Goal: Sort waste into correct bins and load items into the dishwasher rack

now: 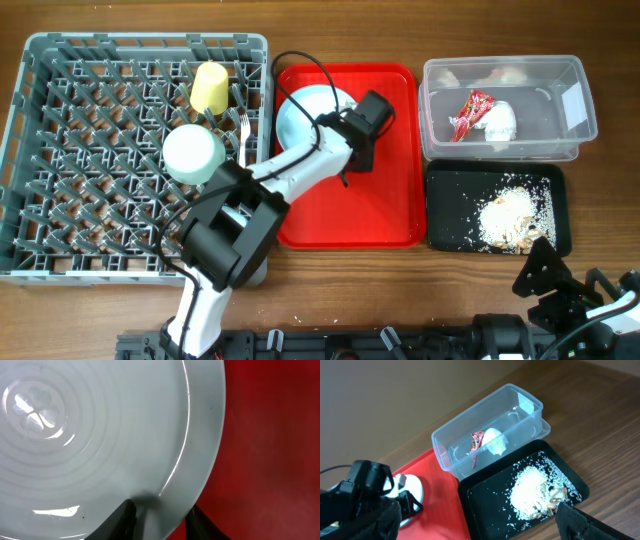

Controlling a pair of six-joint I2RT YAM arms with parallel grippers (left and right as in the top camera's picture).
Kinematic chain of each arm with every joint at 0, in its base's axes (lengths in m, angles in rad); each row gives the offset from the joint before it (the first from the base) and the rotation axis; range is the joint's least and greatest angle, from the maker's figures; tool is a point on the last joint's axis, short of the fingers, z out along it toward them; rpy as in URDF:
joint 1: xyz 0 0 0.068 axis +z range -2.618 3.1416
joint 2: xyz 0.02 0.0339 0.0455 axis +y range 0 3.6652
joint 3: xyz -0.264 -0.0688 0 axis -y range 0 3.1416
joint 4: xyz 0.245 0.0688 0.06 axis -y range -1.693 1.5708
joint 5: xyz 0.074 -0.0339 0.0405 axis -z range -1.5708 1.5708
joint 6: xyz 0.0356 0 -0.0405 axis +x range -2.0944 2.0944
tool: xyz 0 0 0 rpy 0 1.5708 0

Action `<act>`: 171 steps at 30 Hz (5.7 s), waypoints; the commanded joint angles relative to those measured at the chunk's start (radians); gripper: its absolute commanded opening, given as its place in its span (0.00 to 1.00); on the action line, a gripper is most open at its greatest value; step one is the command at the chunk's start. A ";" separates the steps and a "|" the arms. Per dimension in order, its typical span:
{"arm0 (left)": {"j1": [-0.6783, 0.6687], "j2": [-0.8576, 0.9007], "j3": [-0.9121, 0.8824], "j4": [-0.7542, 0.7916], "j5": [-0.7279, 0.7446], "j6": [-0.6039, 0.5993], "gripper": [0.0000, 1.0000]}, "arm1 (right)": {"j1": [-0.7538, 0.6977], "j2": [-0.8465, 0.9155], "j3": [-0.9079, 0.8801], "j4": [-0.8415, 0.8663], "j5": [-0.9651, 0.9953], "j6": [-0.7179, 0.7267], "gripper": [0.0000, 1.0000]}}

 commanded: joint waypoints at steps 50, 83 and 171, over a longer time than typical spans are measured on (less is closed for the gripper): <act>0.951 -0.234 0.196 -0.153 1.636 0.051 0.04 | -0.003 -0.005 -0.004 0.002 0.010 0.007 1.00; 0.917 -0.084 0.194 0.074 1.284 -0.087 0.04 | -0.003 -0.005 -0.004 0.002 0.010 0.007 1.00; 0.570 -0.617 0.194 -0.109 0.647 -0.052 1.00 | 0.061 -0.267 -1.077 1.246 -0.253 -0.429 1.00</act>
